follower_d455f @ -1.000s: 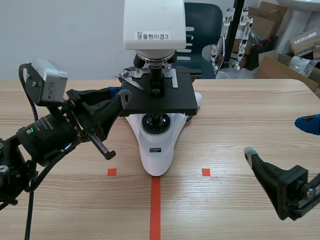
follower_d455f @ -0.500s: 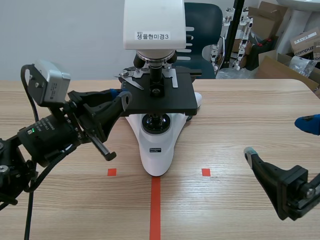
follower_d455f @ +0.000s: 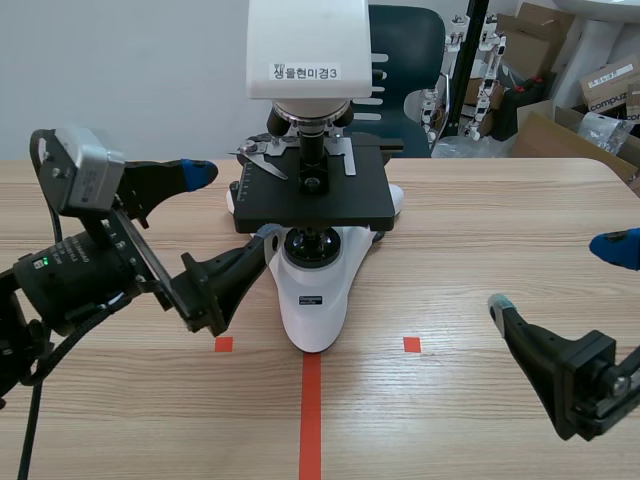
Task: Point at the objective lens
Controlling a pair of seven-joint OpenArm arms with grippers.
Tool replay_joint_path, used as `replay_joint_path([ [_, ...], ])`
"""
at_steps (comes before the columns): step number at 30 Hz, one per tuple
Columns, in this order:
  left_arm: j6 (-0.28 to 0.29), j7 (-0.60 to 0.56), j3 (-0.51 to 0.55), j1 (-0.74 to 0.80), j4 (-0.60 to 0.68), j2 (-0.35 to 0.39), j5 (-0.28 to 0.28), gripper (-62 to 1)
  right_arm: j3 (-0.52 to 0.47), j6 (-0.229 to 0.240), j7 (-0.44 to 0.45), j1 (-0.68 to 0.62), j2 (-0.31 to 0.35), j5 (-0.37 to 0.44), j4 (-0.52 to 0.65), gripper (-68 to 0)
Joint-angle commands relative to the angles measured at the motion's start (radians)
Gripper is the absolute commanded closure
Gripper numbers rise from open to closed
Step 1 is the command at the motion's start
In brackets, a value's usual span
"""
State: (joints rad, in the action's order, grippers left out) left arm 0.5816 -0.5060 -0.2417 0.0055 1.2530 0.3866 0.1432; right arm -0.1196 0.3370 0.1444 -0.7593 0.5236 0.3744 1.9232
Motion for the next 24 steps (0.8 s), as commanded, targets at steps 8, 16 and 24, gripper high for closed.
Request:
replay_joint_path([
  [8,-0.169,-0.021,0.029,0.187,0.254,0.206,0.186,-62.3,-0.004,0.000,0.010,0.011,0.008,0.007,0.006,-67.9],
  [16,-0.317,-0.013,0.192,0.519,0.483,0.245,0.182,-62.3,-0.004,0.000,0.010,0.011,0.008,0.007,0.006,-67.9],
  [24,-0.354,0.026,0.377,0.819,0.624,0.246,0.183,-62.3,-0.004,0.000,0.010,0.011,0.008,0.007,0.006,-67.9],
])
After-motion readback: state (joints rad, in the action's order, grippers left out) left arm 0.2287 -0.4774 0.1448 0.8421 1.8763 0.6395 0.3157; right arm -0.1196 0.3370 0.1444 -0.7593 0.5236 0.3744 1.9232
